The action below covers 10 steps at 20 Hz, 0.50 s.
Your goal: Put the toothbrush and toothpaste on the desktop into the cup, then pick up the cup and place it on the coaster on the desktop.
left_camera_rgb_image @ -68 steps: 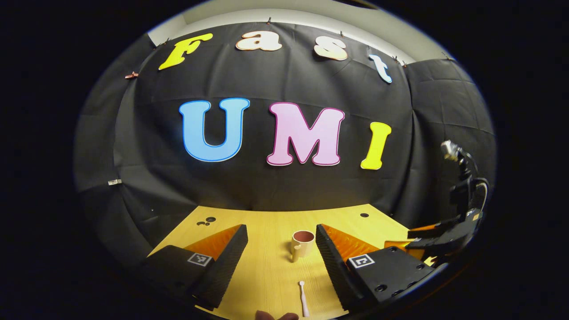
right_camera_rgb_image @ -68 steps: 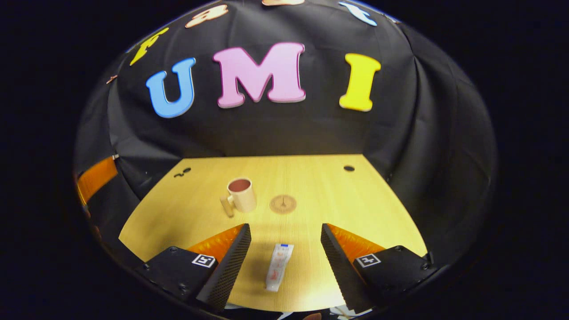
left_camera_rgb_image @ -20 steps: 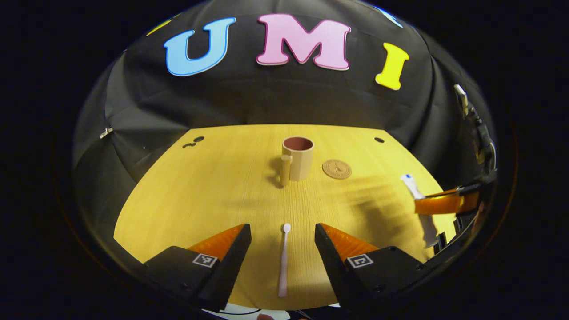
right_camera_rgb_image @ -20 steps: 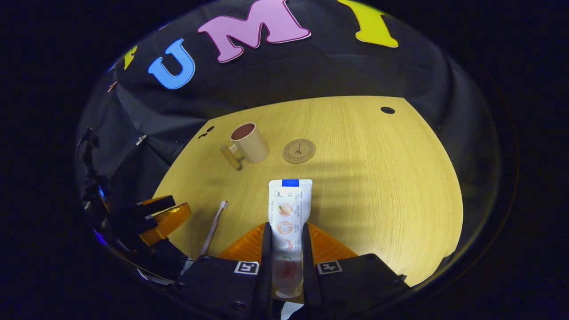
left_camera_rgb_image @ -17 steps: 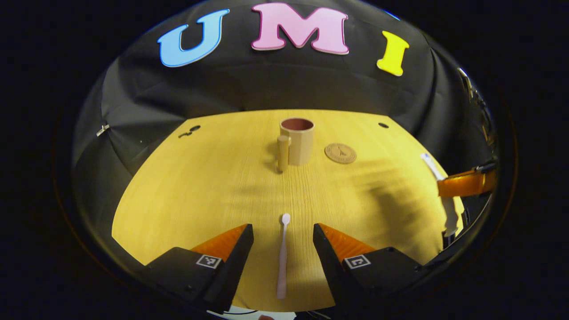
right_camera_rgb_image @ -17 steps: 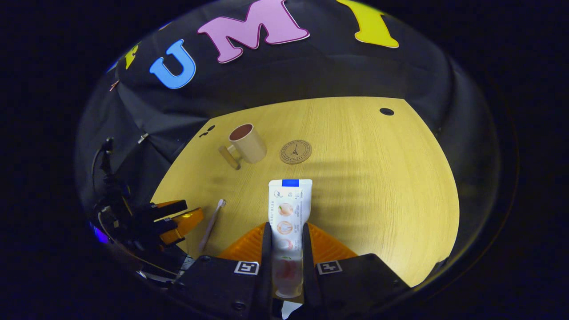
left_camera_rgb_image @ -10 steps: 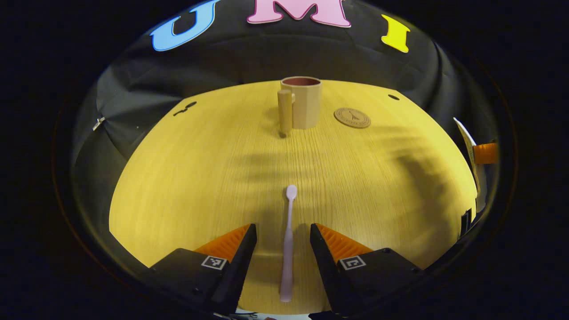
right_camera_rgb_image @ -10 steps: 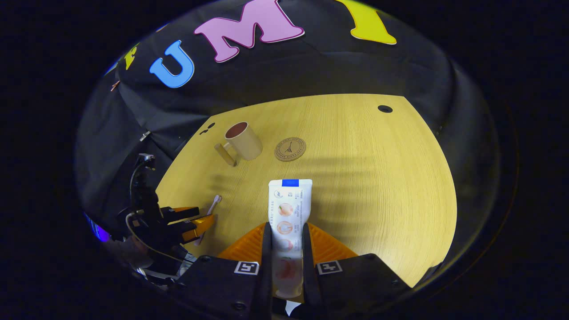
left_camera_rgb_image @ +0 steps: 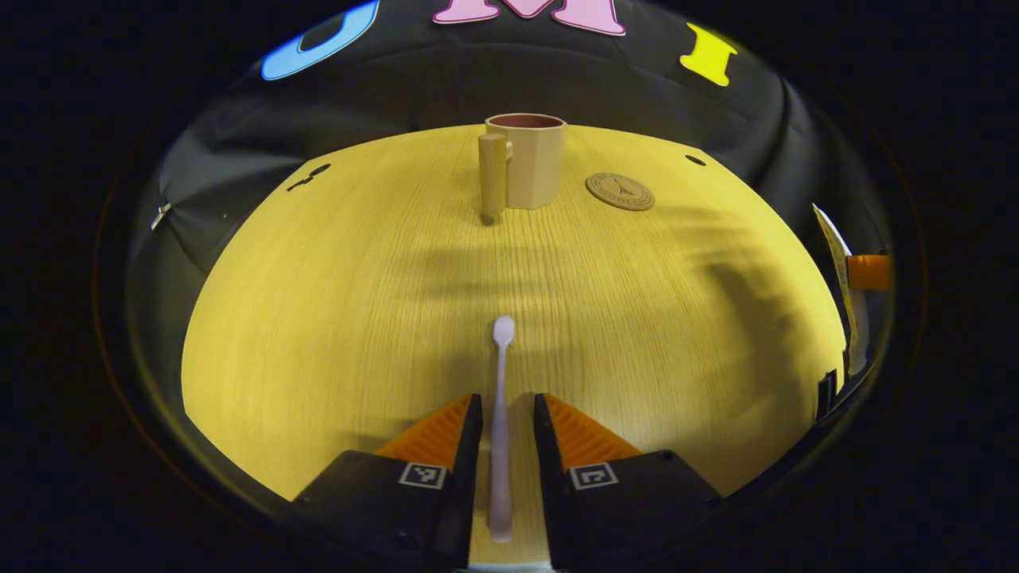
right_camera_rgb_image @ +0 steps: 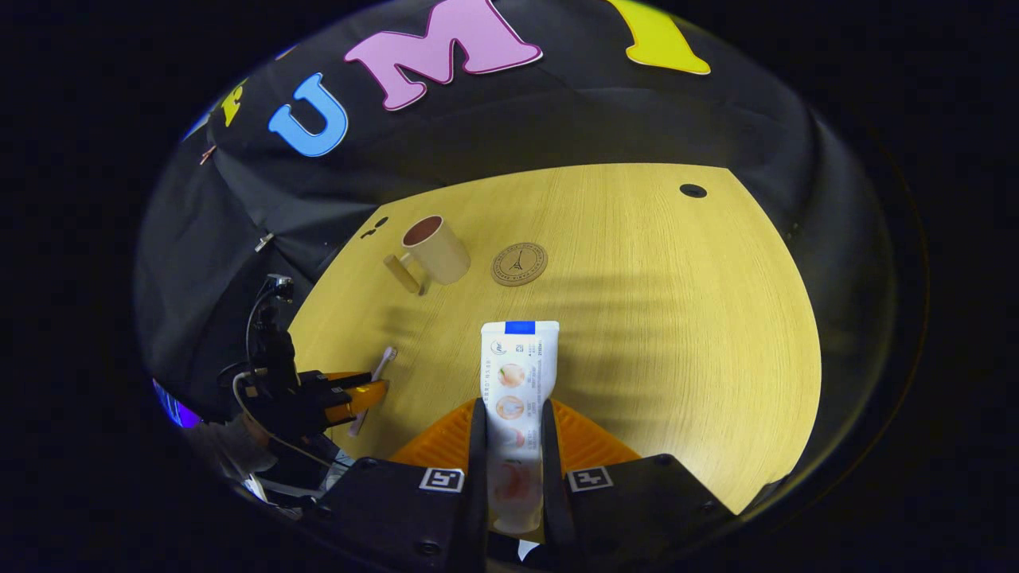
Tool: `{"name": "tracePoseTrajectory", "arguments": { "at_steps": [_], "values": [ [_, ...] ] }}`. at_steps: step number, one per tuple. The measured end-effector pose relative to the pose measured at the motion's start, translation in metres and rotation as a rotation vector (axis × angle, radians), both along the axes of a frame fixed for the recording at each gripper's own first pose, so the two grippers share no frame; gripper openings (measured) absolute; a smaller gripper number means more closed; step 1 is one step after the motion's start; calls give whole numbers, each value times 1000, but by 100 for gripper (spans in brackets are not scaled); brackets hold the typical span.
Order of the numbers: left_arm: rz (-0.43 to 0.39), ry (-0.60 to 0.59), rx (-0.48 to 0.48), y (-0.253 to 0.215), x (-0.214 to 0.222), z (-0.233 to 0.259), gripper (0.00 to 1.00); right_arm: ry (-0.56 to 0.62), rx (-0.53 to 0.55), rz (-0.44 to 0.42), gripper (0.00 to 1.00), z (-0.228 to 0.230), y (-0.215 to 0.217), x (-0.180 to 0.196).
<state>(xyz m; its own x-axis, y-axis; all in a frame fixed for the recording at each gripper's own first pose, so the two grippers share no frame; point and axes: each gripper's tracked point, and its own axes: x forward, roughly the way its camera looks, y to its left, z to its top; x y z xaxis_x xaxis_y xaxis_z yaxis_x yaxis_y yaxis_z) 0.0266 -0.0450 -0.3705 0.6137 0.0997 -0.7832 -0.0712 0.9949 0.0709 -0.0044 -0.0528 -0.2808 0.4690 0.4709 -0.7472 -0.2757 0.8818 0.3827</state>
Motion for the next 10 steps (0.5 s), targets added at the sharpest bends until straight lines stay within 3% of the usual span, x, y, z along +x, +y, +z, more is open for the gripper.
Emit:
{"name": "tracePoseTrajectory", "arguments": {
  "at_steps": [3,8,10],
  "values": [
    [23,-5,-10,4,1,0,12,-10,1,-3,32,6,2,2],
    [-27,-25,-31,3,2,4,7,-32,27,-50,32,20,14,6],
    [-53,-82,-81,0,4,21,6,-60,30,-79,32,30,22,10]
  ]
}}
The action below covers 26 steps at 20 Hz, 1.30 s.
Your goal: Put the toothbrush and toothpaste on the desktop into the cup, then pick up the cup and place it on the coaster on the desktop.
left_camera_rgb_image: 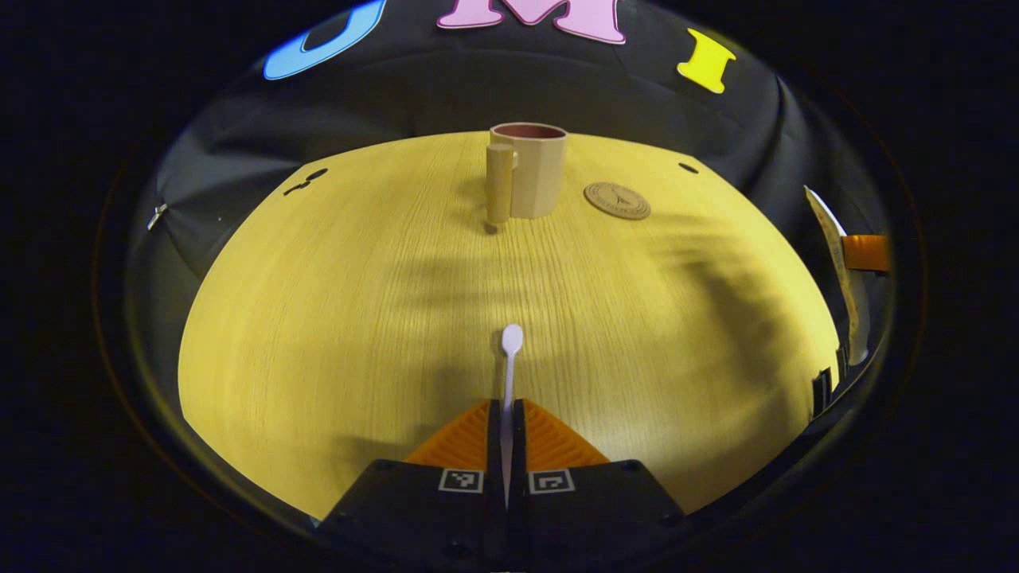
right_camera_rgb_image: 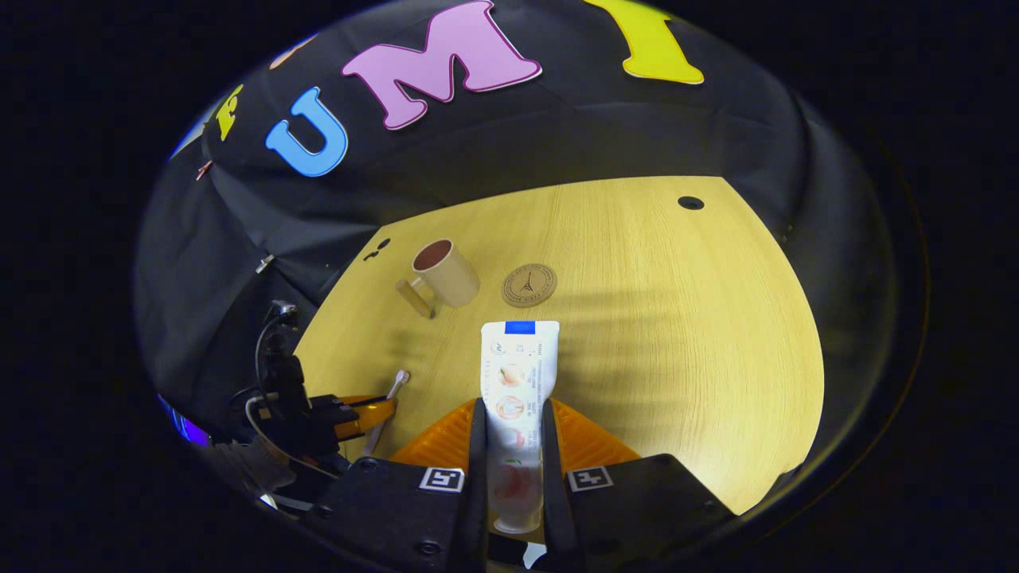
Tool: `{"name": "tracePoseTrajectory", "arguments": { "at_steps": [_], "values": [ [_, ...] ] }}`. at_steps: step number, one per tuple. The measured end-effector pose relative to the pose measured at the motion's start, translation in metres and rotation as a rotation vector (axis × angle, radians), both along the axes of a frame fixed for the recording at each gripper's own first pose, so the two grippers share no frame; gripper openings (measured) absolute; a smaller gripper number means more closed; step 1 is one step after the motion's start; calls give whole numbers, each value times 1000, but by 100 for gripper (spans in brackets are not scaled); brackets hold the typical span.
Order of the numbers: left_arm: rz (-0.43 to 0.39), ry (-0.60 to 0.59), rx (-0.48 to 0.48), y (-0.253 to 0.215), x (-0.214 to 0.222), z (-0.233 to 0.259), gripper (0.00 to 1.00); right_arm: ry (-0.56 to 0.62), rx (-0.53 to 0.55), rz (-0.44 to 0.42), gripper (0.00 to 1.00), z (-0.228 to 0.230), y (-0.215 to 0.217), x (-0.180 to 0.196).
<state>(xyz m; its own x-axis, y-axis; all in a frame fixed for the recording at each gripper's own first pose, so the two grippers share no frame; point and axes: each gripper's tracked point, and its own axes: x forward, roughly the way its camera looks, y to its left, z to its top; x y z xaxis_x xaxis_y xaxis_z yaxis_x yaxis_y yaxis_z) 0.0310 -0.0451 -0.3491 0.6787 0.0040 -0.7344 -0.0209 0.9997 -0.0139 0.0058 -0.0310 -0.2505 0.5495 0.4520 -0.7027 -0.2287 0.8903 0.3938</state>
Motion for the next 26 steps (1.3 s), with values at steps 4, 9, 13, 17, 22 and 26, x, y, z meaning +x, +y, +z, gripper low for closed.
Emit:
{"name": "tracePoseTrajectory", "arguments": {
  "at_steps": [4,9,13,17,22,26],
  "values": [
    [-23,-106,-89,4,1,55,6,-72,45,-56,32,26,27,20],
    [-38,-242,-137,23,-7,128,2,-214,144,-111,32,75,78,84],
    [-64,-312,-143,32,-14,165,6,-302,214,-117,31,96,127,137],
    [-68,-366,-147,46,-14,189,6,-357,258,-124,31,91,167,190],
    [-30,-365,-149,66,-20,192,6,-394,228,-156,31,55,198,259],
    [-6,-340,-135,79,-22,184,6,-382,183,-148,31,14,214,281]
  ]
}}
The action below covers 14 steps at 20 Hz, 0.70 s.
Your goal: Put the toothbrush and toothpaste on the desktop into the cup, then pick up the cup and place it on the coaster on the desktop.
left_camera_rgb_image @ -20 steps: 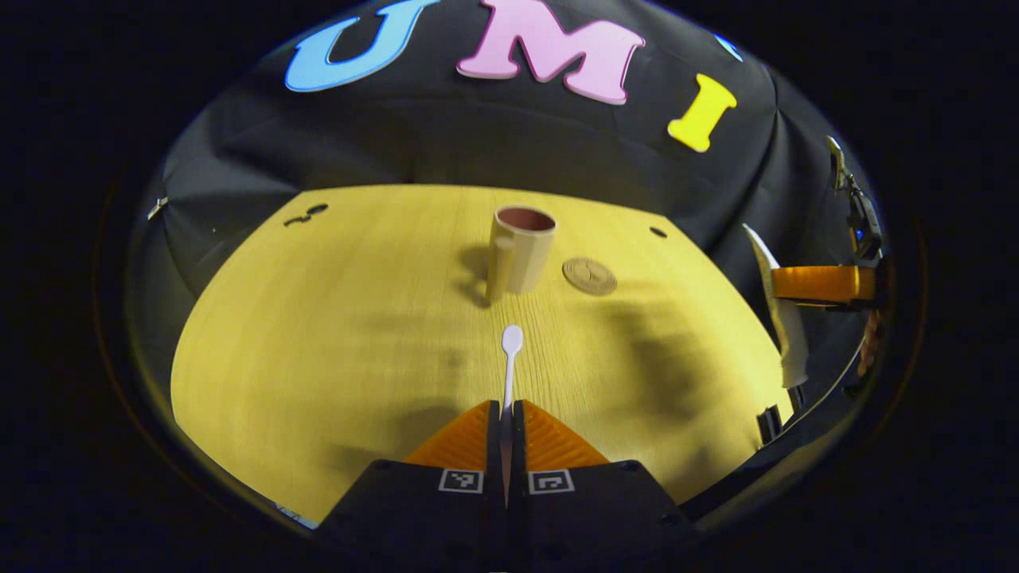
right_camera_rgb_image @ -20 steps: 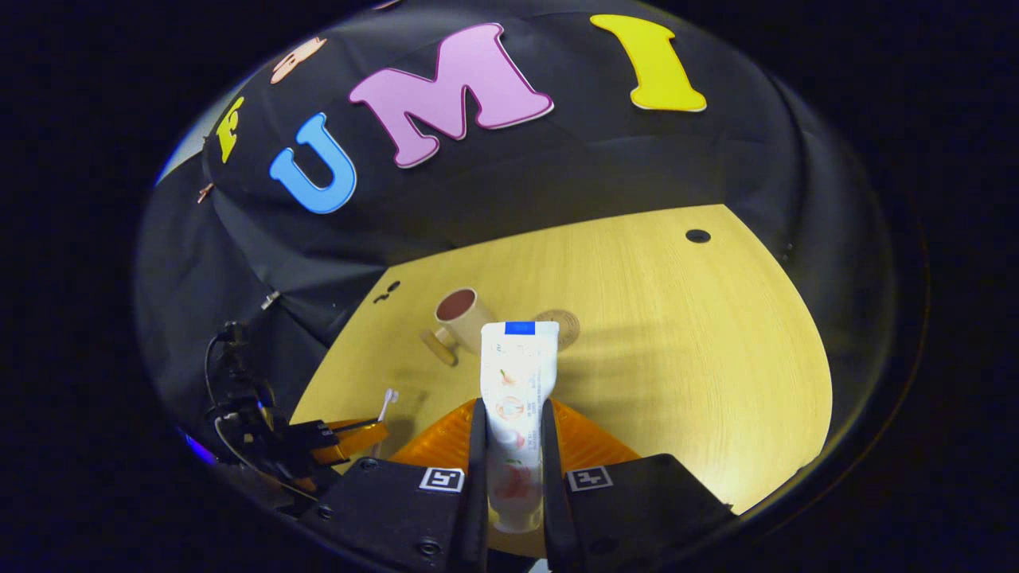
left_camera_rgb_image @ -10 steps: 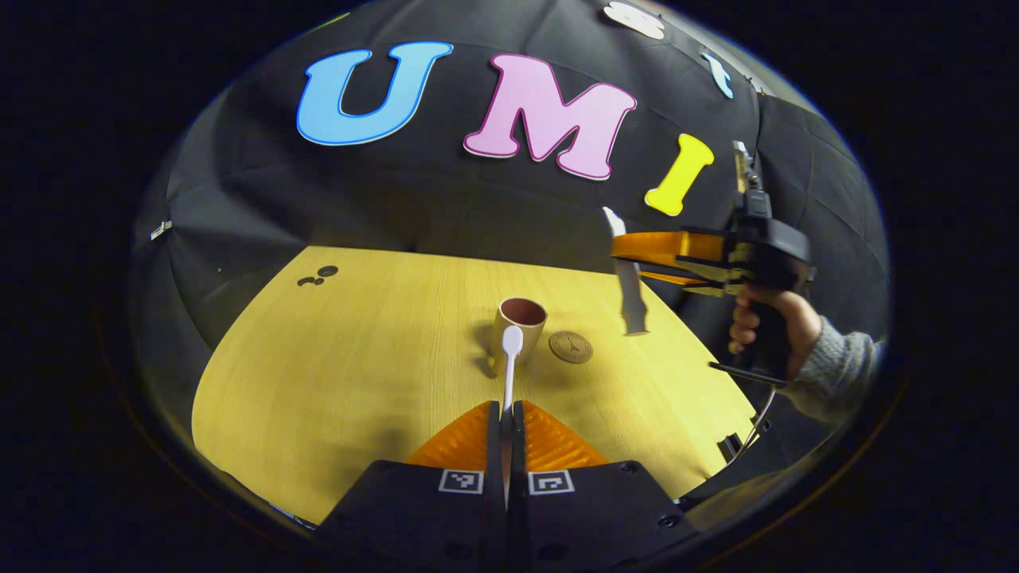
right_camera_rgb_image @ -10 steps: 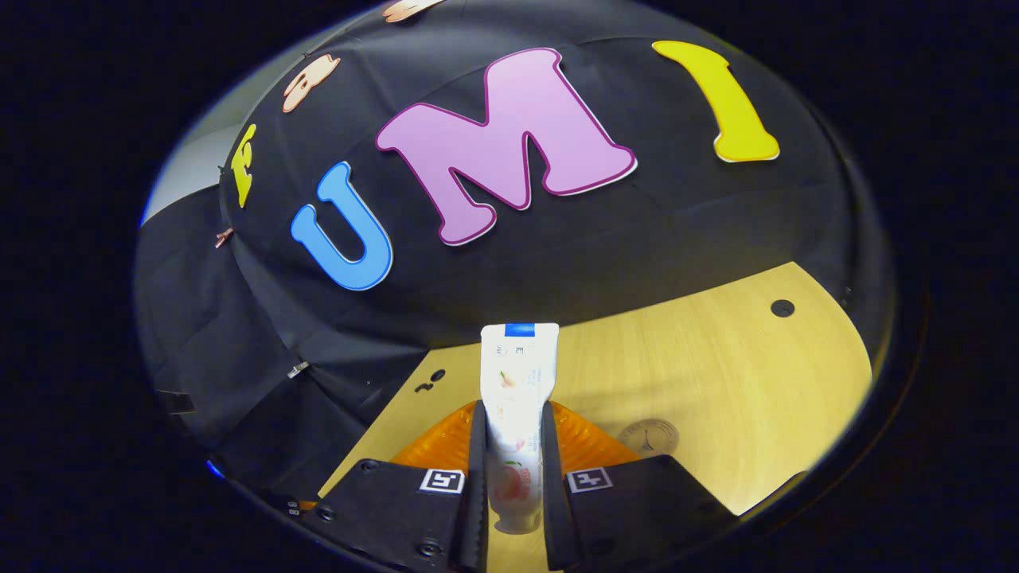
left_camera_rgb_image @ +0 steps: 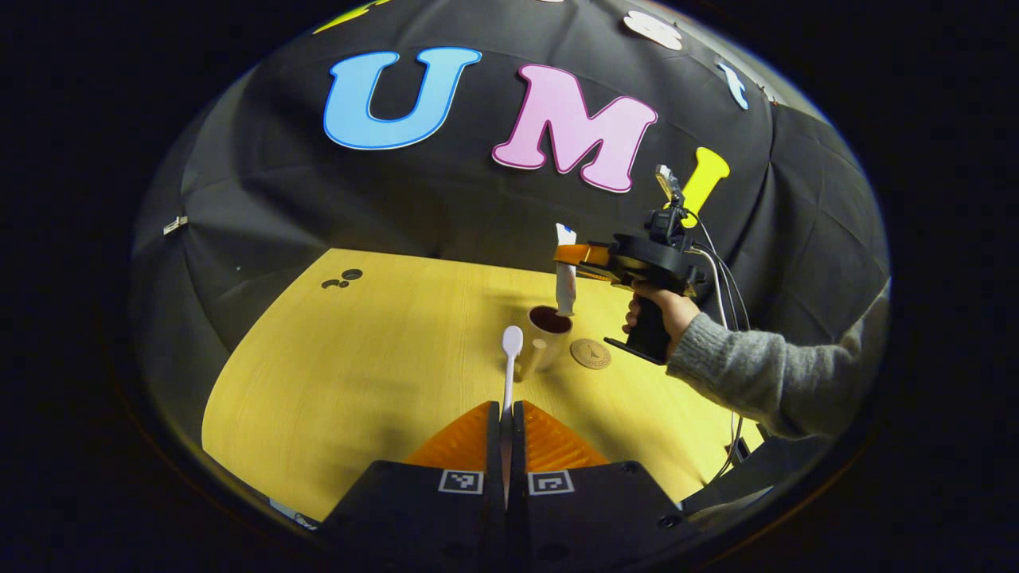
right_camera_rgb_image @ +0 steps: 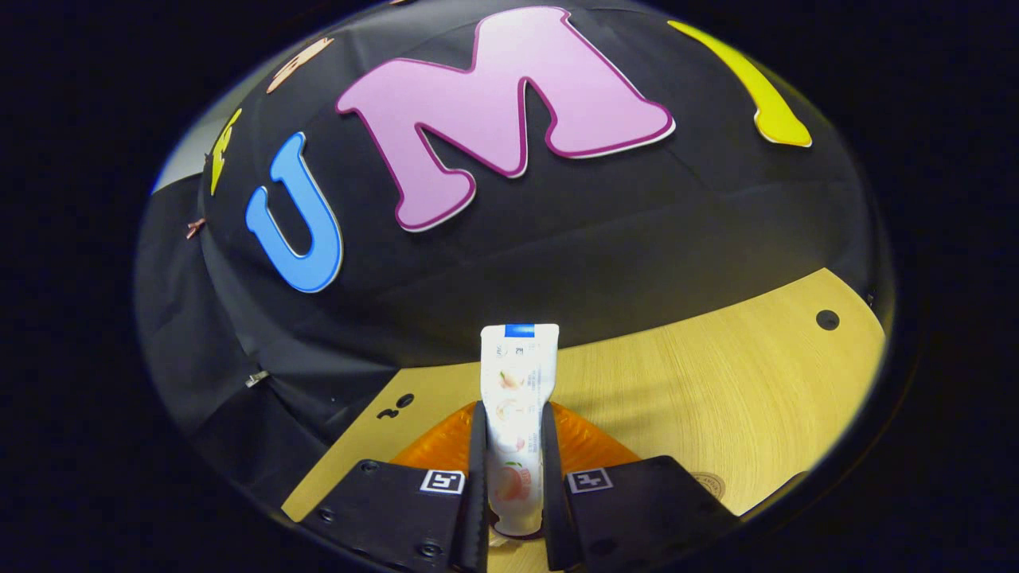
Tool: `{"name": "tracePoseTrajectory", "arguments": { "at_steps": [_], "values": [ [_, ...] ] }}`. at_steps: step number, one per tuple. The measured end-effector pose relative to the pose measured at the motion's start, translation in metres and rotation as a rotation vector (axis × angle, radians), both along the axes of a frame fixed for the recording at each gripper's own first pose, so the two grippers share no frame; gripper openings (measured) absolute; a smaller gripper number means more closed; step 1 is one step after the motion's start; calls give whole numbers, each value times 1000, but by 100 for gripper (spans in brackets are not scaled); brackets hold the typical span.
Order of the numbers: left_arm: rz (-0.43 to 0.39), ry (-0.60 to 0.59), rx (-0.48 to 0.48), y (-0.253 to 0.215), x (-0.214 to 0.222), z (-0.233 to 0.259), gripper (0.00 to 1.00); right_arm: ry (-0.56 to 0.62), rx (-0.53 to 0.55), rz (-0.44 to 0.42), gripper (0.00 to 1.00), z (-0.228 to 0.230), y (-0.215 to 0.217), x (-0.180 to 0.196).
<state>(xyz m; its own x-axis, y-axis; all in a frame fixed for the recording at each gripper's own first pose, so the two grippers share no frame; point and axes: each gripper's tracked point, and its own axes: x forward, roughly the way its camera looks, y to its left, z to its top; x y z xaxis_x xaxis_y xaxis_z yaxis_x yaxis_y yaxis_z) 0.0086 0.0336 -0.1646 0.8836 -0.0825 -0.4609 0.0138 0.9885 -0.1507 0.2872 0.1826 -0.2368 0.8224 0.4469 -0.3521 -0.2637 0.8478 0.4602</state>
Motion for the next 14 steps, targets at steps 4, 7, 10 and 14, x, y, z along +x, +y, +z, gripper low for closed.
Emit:
{"name": "tracePoseTrajectory", "arguments": {
  "at_steps": [4,7,10,14],
  "values": [
    [30,18,-12,9,1,-5,6,22,-60,43,31,-33,12,-3],
    [37,29,-15,11,6,-10,6,-1,-105,81,32,-37,21,-12],
    [33,33,-21,13,12,-11,6,-23,-163,116,30,-40,29,-14],
    [22,38,-25,12,19,-13,6,-14,-182,124,39,-41,27,-23]
  ]
}}
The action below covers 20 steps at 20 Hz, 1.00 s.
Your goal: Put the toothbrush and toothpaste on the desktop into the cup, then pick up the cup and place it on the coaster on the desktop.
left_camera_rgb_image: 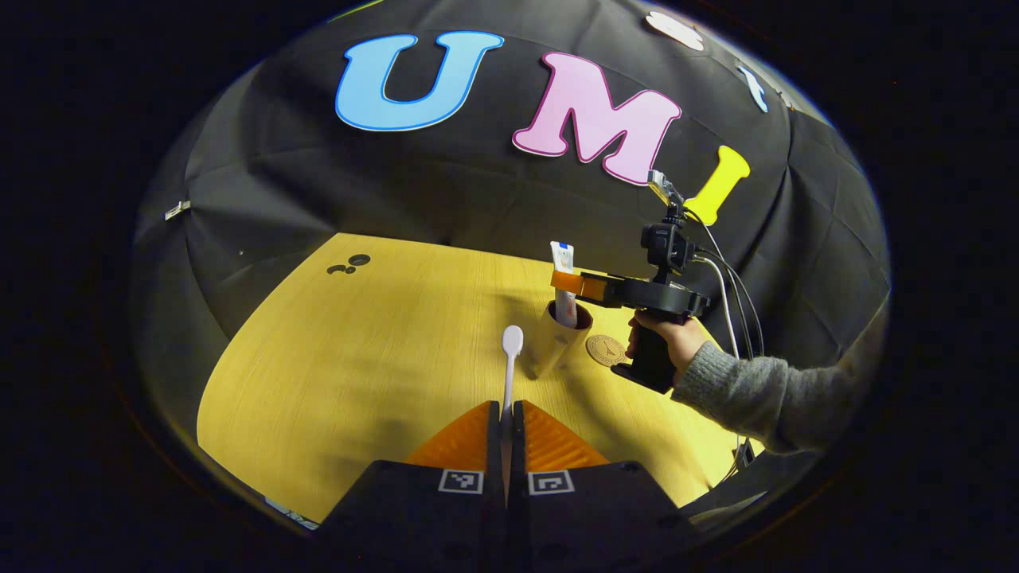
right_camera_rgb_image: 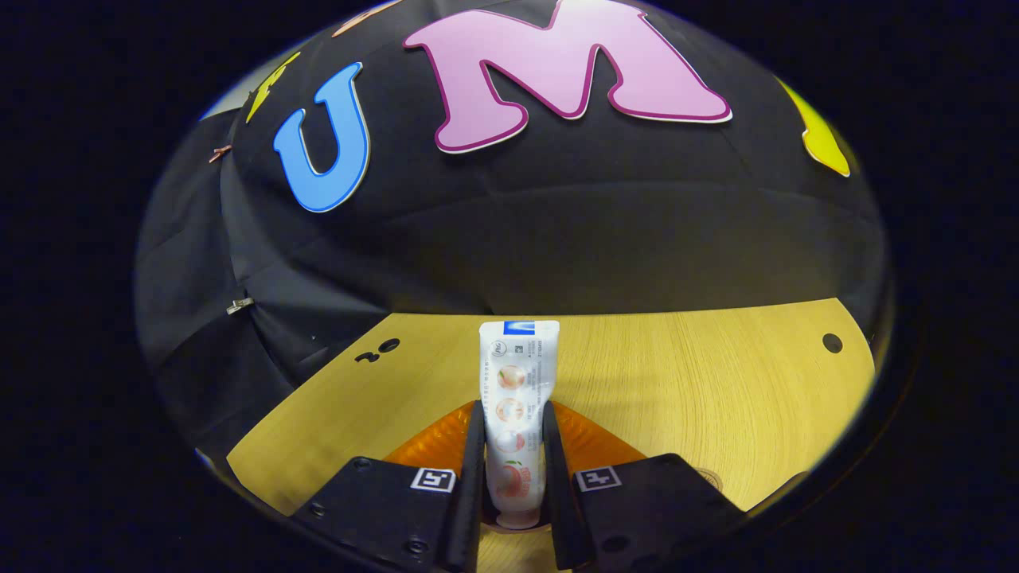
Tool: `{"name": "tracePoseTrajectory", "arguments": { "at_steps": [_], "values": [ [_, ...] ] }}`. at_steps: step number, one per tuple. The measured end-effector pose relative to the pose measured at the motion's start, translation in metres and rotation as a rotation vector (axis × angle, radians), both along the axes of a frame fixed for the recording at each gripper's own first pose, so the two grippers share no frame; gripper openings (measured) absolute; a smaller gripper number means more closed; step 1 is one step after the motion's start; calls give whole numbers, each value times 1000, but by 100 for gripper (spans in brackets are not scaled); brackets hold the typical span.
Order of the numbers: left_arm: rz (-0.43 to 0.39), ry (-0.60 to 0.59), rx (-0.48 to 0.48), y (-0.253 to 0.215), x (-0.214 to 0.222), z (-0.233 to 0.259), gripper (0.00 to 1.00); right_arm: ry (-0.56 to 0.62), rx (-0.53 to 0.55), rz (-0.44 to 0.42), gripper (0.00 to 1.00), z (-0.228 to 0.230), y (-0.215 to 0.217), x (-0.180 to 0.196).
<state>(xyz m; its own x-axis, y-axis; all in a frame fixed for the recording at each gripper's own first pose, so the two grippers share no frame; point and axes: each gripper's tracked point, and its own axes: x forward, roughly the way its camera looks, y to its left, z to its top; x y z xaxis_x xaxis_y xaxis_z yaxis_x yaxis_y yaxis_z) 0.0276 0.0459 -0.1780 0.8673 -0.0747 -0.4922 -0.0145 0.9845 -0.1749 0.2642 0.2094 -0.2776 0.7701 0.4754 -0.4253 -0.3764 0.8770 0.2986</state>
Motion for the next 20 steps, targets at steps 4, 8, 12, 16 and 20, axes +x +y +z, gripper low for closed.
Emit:
{"name": "tracePoseTrajectory", "arguments": {
  "at_steps": [4,8,12,16,20],
  "values": [
    [-11,2,-1,-1,3,-1,6,3,-25,15,42,-2,0,-8],
    [-15,-1,-1,-1,3,-1,6,22,-54,31,43,-10,1,-15],
    [-19,-7,2,-3,0,1,6,52,-67,33,44,-16,-3,-25],
    [-49,-44,-17,-17,8,11,6,52,-20,-18,47,12,-21,-28],
    [-113,-122,-70,-42,41,33,6,65,-3,-41,55,39,-49,-56]
  ]
}}
